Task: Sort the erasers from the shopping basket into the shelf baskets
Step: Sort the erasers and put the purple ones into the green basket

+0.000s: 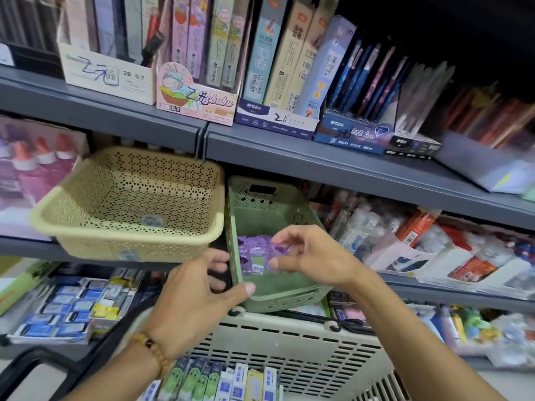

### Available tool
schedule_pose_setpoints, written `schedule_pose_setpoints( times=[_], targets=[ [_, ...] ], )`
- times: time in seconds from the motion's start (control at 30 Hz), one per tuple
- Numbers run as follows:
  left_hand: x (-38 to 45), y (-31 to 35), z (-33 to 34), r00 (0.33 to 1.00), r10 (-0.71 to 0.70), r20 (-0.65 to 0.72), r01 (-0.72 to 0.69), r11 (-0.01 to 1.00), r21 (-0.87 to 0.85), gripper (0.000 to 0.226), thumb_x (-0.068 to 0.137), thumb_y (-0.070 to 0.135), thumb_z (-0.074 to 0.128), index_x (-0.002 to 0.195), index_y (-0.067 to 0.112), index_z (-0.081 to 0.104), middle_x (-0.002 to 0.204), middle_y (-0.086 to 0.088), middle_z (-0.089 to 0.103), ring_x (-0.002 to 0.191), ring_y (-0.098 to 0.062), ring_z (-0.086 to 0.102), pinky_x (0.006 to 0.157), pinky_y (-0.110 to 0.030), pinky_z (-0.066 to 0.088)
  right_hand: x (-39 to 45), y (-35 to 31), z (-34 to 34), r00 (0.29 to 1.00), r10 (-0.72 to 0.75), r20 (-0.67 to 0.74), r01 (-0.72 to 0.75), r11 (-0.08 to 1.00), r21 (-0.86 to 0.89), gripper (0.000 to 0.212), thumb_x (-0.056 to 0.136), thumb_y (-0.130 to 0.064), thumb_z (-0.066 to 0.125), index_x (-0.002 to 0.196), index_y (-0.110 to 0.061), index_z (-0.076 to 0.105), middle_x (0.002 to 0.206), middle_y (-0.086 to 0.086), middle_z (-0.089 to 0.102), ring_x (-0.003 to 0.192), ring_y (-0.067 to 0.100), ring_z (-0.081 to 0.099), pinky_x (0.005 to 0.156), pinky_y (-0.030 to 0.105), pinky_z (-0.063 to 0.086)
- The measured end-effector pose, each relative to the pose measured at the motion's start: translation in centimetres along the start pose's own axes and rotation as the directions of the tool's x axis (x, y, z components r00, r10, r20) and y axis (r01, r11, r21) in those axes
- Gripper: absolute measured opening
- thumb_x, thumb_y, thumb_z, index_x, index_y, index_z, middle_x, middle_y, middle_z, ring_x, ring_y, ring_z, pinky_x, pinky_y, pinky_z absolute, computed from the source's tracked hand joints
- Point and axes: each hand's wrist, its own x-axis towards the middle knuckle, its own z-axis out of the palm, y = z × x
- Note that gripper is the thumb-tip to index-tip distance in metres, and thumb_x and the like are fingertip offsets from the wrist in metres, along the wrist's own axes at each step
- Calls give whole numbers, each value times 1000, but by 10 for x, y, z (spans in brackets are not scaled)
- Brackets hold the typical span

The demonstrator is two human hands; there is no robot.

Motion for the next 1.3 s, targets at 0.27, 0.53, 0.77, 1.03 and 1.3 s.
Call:
schedule_pose_setpoints(
  times=[0.27,0.53,0.77,1.03,1.3],
  targets=[
    [2,-10,14,996,-58,75,67,991,-118,22,80,26,77,99,23,66,87,3,70,70,-6,66,66,-20,54,31,19,19,999,1,39,18,881,-472,34,78,-29,81,104,-26,60,107,-3,57,93,16,52,89,34,46],
    [4,-14,14,996,-43,72,54,987,-153,19,79,25,77,93,27,64,84,6,69,66,-1,65,63,-20,55,51,19,33,997,-71,25,71,796,-602,38,80,-23,79,113,-20,61,109,-1,52,105,21,52,92,32,44],
    [2,-10,14,999,-10,43,14,993,-114,17,84,28,73,94,30,60,86,11,66,70,7,61,64,-11,51,25,16,20,978,-144,-151,66,901,-430,21,89,-29,70,107,-21,65,101,-5,60,84,4,57,81,16,45],
    [-51,-11,7,990,38,134,-16,986,-164,14,93,25,58,105,32,63,95,9,69,89,-2,66,77,-18,54,-79,21,32,929,-26,-369,93,982,166,10,93,-23,64,98,-30,68,90,-10,72,88,12,68,81,31,55],
    [-101,-63,10,737,-210,642,53,966,254,12,98,29,53,106,32,61,112,10,61,94,-9,61,82,-22,49,-150,81,97,976,217,12,-214,953,212,14,98,-20,57,97,-14,69,92,6,71,83,12,69,68,20,52]
  ],
)
